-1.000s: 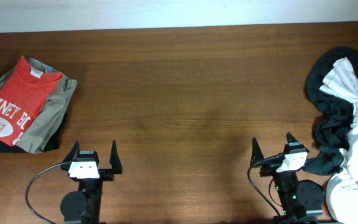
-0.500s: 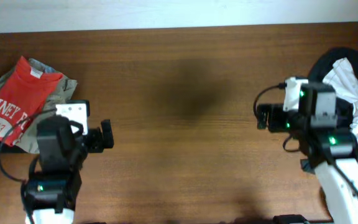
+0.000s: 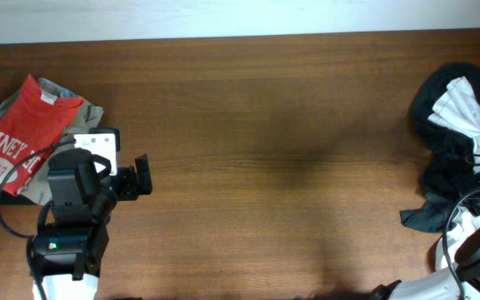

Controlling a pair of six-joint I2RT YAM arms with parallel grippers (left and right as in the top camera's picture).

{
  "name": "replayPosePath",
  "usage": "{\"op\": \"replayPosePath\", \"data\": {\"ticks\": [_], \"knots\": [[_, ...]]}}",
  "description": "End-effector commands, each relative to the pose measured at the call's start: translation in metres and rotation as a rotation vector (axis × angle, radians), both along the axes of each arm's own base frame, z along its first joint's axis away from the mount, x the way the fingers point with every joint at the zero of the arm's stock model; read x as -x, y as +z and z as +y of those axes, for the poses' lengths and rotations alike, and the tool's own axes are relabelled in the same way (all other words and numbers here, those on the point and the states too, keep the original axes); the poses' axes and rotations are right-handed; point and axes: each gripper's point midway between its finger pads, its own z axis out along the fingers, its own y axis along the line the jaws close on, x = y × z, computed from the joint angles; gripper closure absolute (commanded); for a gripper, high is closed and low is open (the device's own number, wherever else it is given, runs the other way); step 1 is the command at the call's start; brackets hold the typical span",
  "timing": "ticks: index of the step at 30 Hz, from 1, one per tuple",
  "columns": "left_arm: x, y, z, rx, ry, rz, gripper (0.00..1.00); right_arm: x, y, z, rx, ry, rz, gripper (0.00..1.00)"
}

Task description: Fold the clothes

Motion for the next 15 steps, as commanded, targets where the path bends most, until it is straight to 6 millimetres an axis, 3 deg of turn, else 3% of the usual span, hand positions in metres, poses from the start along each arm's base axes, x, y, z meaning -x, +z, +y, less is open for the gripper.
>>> {"op": "replayPosePath", "data": {"ticks": [1, 2, 4, 5, 8, 9, 11, 13, 14, 15], "knots": [[-0.002, 0.01, 0.001, -0.001, 0.004, -0.025, 0.01, -0.034, 0.074, -0.021, 0.056, 0.003, -0.142, 0.96], [-0.002, 0.01, 0.001, -0.001, 0.004, -0.025, 0.01, -0.043, 0.122, -0.027, 0.085, 0.009, -0.184, 0.96], [-0.002, 0.01, 0.001, -0.001, 0.004, -0.025, 0.01, -0.052, 0.177, -0.026, 0.09, 0.032, -0.247, 0.9], [-0.002, 0.01, 0.001, -0.001, 0.004, -0.025, 0.01, -0.051, 0.184, -0.023, 0.086, 0.038, -0.242, 0.89], [-0.002, 0.01, 0.001, -0.001, 0.004, -0.025, 0.01, -0.05, 0.17, -0.006, 0.023, 0.079, -0.205, 0.94], [-0.002, 0.01, 0.001, -0.001, 0.004, -0.025, 0.01, -0.082, 0.176, 0.02, -0.044, 0.274, -0.308, 0.93], [-0.002, 0.01, 0.001, -0.001, 0.004, -0.025, 0.01, -0.139, 0.213, 0.093, -0.198, 0.71, -0.593, 0.91], [-0.002, 0.01, 0.001, -0.001, 0.004, -0.025, 0.01, -0.177, 0.265, 0.192, -0.328, 1.018, -0.808, 0.86], [-0.002, 0.01, 0.001, -0.001, 0.004, -0.025, 0.01, -0.193, 0.271, 0.24, -0.341, 1.139, -0.818, 0.83], [-0.002, 0.01, 0.001, -0.001, 0.004, -0.025, 0.01, -0.206, 0.266, 0.275, -0.318, 1.211, -0.79, 0.81]]}}
